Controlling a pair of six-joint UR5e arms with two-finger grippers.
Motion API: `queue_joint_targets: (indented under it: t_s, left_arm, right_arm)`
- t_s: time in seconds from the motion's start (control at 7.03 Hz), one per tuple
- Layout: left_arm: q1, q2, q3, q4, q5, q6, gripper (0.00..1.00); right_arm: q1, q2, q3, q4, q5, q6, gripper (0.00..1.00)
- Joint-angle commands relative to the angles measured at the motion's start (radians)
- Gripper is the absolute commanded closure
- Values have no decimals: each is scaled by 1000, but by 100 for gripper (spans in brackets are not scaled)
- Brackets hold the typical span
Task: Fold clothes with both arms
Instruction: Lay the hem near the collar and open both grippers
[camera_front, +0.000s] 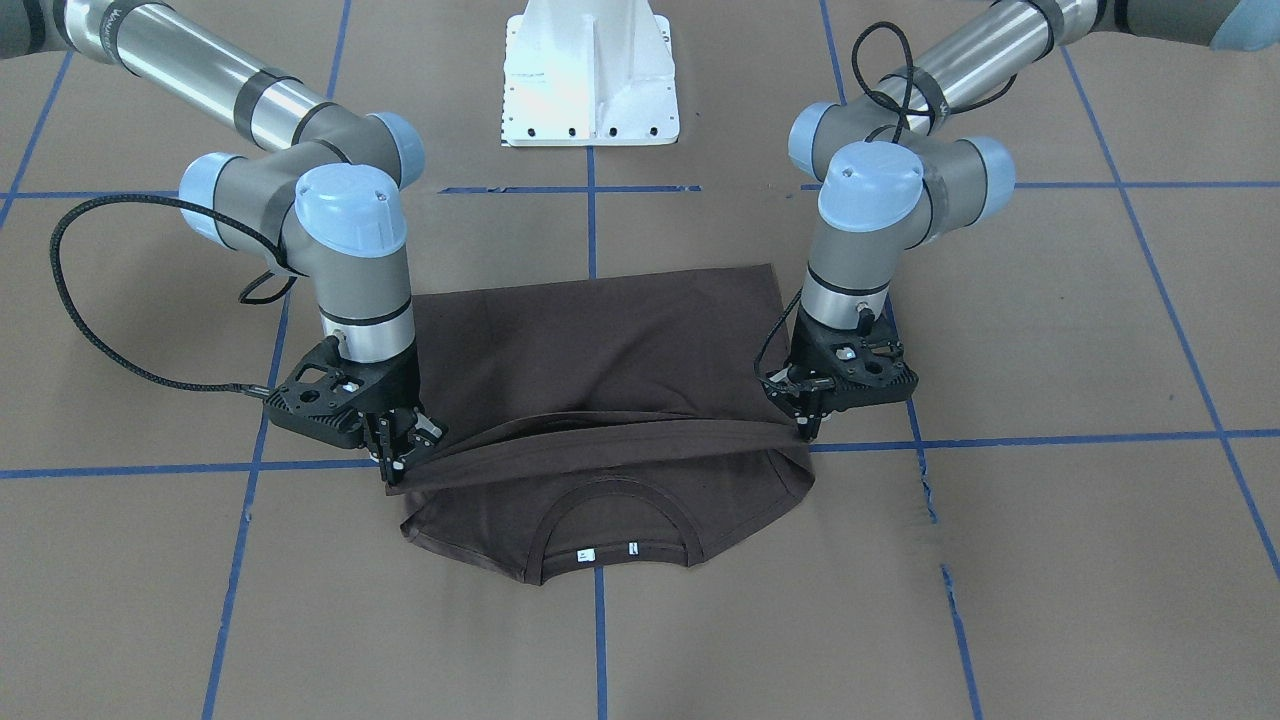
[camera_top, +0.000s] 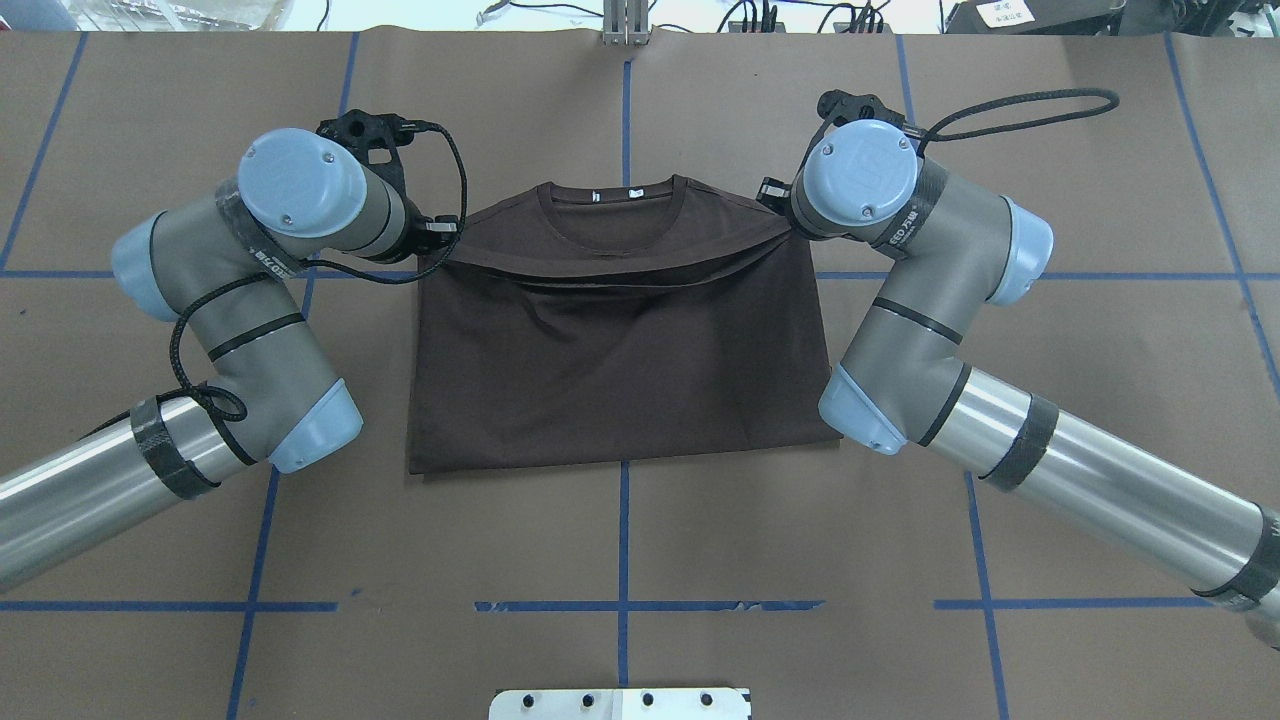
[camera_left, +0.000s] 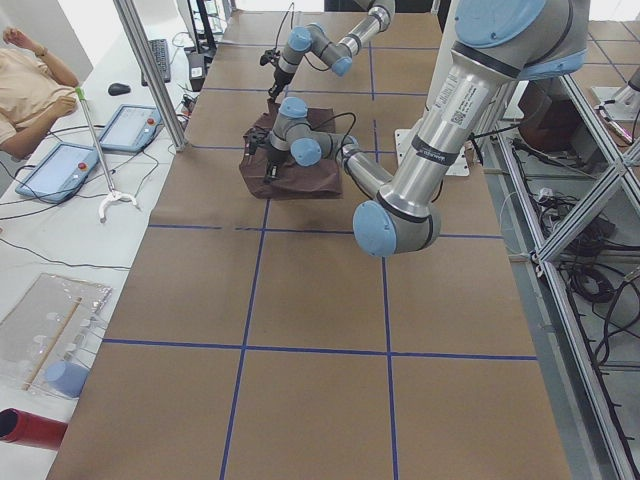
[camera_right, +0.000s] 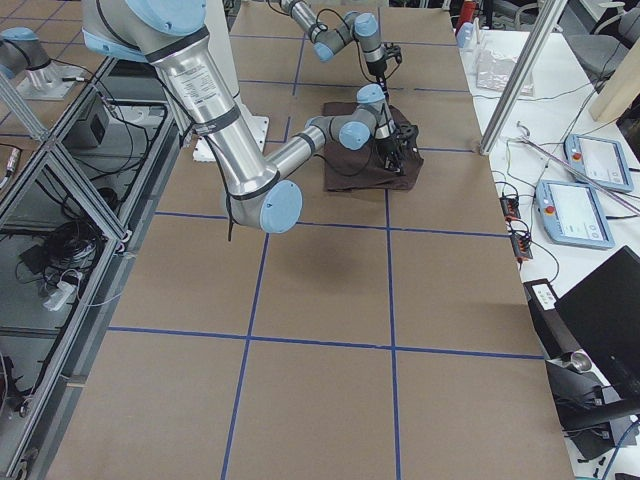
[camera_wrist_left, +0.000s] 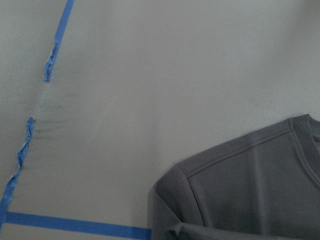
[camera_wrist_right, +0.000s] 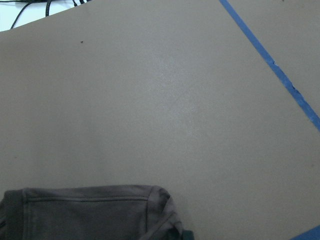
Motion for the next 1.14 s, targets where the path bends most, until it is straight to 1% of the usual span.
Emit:
queue_joint_targets:
  t_s: [0.0, 0.14, 0.43, 0.57, 0.71, 0.85, 1.0]
  left_arm:
    - [0, -16, 71, -50, 2, 1, 100]
    - [0, -16, 89, -76, 2, 1, 100]
    - [-5, -13, 93, -75, 2, 13, 100]
    - [-9, -13, 93, -77, 2, 48, 100]
    - [-14, -13, 91, -78, 2, 88, 60]
    - [-17, -2, 71, -77, -4, 190, 1]
    - [-20, 37, 3, -77, -9, 232, 0]
  right_arm:
    - [-1, 4, -40, 8, 1, -4, 100]
    - [-1, 4, -42, 8, 1, -21, 100]
    - [-1, 2, -51, 8, 1, -30, 100]
    - [-1, 2, -54, 8, 1, -36, 100]
    - [-2, 1, -56, 6, 3, -50, 31]
    - [-4, 7, -50, 8, -2, -108, 0]
    - [5, 7, -33, 8, 21, -152, 0]
